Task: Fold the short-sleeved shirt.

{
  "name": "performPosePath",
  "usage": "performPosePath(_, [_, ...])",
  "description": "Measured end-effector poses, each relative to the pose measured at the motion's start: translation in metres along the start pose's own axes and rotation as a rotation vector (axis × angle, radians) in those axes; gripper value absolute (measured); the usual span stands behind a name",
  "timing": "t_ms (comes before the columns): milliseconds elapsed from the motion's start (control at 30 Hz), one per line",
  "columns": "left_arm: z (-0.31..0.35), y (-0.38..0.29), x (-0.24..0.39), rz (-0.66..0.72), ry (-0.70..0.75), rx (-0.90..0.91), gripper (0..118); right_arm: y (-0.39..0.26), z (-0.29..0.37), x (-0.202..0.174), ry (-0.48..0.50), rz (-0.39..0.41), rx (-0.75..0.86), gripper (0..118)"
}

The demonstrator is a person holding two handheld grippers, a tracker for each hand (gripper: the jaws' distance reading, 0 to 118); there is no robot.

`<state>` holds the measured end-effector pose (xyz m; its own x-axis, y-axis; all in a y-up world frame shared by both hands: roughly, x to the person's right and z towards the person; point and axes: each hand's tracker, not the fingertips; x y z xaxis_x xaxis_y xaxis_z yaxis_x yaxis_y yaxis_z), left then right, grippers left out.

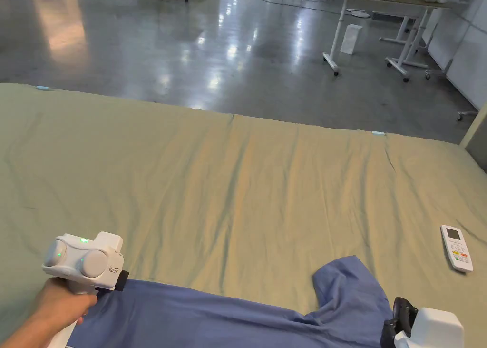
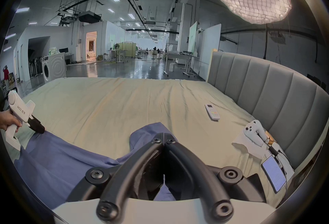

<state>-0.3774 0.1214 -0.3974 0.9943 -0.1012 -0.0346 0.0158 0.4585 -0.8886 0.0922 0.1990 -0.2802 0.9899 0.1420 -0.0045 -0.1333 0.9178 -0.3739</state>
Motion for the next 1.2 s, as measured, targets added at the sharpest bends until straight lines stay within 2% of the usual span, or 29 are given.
performPosePath(67, [0.001, -0.002, -0.005, 0.010, 0.011, 0.001, 5, 0.000, -0.008, 0.005, 0.004, -0.012, -0.029, 0])
performPosePath(133, [0.008, -0.004, -0.009, 0.078, -0.003, 0.029, 4, 0.004, -0.019, 0.014, 0.012, -0.034, -0.071, 0])
performPosePath(267, [0.028, -0.010, -0.019, 0.077, -0.030, 0.084, 4, 0.015, -0.065, 0.038, 0.077, -0.036, -0.224, 2])
performPosePath(300, [0.031, -0.013, -0.022, 0.087, -0.040, 0.109, 4, 0.014, -0.078, 0.042, 0.111, -0.068, -0.307, 14])
performPosePath(333, [0.038, -0.015, -0.024, 0.101, -0.049, 0.131, 4, 0.019, -0.094, 0.047, 0.101, -0.041, -0.338, 28])
performPosePath(367, [0.043, -0.017, -0.026, 0.106, -0.047, 0.137, 4, 0.017, -0.111, 0.053, 0.138, -0.054, -0.402, 42])
performPosePath(500, [0.058, -0.025, -0.028, 0.091, -0.042, 0.188, 4, 0.013, -0.159, 0.055, 0.164, -0.021, -0.558, 50])
performPosePath(567, [0.064, -0.028, -0.030, 0.112, -0.049, 0.209, 4, 0.009, -0.180, 0.052, 0.141, 0.006, -0.603, 53])
performPosePath(733, [0.065, -0.034, -0.027, 0.102, -0.033, 0.211, 4, -0.009, -0.217, 0.043, 0.201, -0.034, -0.705, 53])
performPosePath(800, [0.064, -0.036, -0.029, 0.108, -0.036, 0.205, 4, -0.011, -0.211, 0.035, 0.170, 0.009, -0.728, 50])
performPosePath(833, [0.061, -0.037, -0.029, 0.116, -0.033, 0.202, 4, -0.009, -0.208, 0.031, 0.158, 0.047, -0.703, 43])
performPosePath(867, [0.060, -0.037, -0.030, 0.122, -0.033, 0.200, 4, -0.008, -0.207, 0.028, 0.155, 0.056, -0.706, 26])
performPosePath(900, [0.059, -0.038, -0.031, 0.125, -0.034, 0.197, 4, -0.016, -0.225, 0.031, 0.164, 0.044, -0.711, 20])
performPosePath(933, [0.059, -0.038, -0.031, 0.125, -0.034, 0.196, 4, -0.015, -0.225, 0.032, 0.174, 0.029, -0.703, 20])
performPosePath(967, [0.060, -0.039, -0.028, 0.125, -0.032, 0.197, 4, -0.017, -0.224, 0.032, 0.183, 0.000, -0.694, 1])
performPosePath(1067, [0.060, -0.041, -0.029, 0.130, -0.032, 0.196, 4, -0.021, -0.201, 0.032, 0.178, -0.016, -0.664, 1])
performPosePath(1200, [0.067, -0.042, -0.029, 0.143, -0.040, 0.209, 4, -0.008, -0.177, 0.046, 0.180, -0.112, -0.568, 0])
